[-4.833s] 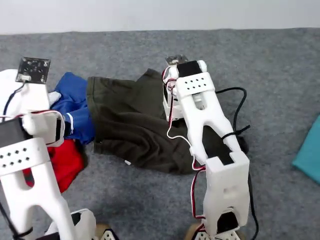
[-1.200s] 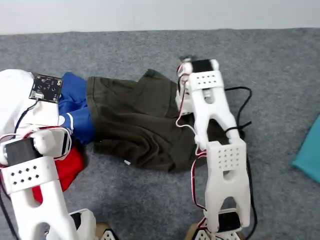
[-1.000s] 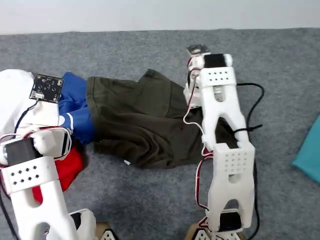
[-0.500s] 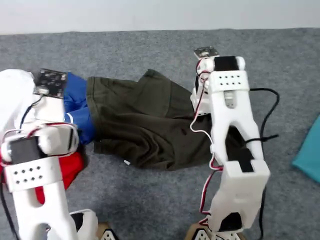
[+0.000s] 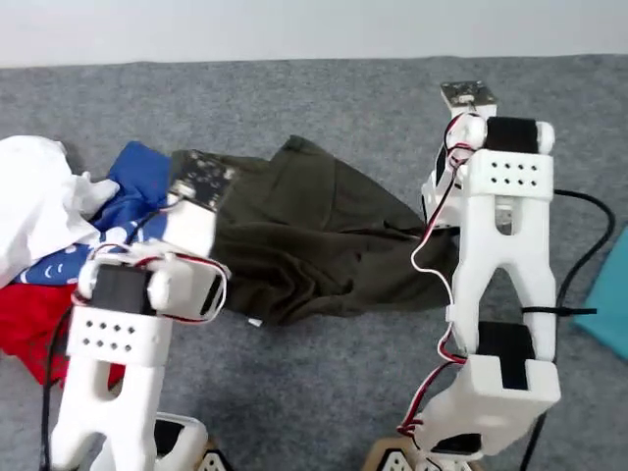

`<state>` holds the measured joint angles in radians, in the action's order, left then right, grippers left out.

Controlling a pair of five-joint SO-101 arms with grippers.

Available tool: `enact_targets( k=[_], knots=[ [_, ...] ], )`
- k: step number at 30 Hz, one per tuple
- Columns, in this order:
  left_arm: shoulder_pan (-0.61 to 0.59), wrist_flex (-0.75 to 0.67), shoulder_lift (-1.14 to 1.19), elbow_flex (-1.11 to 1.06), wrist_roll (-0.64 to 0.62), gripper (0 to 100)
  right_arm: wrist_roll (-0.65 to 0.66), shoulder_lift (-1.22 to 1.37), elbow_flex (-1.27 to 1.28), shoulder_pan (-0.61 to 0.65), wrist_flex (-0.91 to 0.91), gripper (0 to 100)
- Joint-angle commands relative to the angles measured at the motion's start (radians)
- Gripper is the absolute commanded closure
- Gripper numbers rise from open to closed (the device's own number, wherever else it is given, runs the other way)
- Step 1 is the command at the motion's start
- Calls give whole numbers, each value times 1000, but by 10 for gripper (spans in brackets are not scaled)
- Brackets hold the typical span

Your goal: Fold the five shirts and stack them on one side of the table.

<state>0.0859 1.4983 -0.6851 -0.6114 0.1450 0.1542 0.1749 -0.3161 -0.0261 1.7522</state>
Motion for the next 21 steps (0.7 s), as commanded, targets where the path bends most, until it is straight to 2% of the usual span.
enact_targets(
  k=[1, 10, 15, 21],
  knots=[
    [11, -8, 74, -10, 49, 835, 8, -64, 5, -8, 39, 989],
    [-71, -51, 255, 45, 175, 791, 8, -70, 103, -16, 39, 989],
    [-66, -43, 341, 54, 262, 775, 9, -62, 110, -16, 39, 989],
    [-63, -49, 423, 84, 299, 775, 11, -61, 112, -16, 39, 989]
  ],
)
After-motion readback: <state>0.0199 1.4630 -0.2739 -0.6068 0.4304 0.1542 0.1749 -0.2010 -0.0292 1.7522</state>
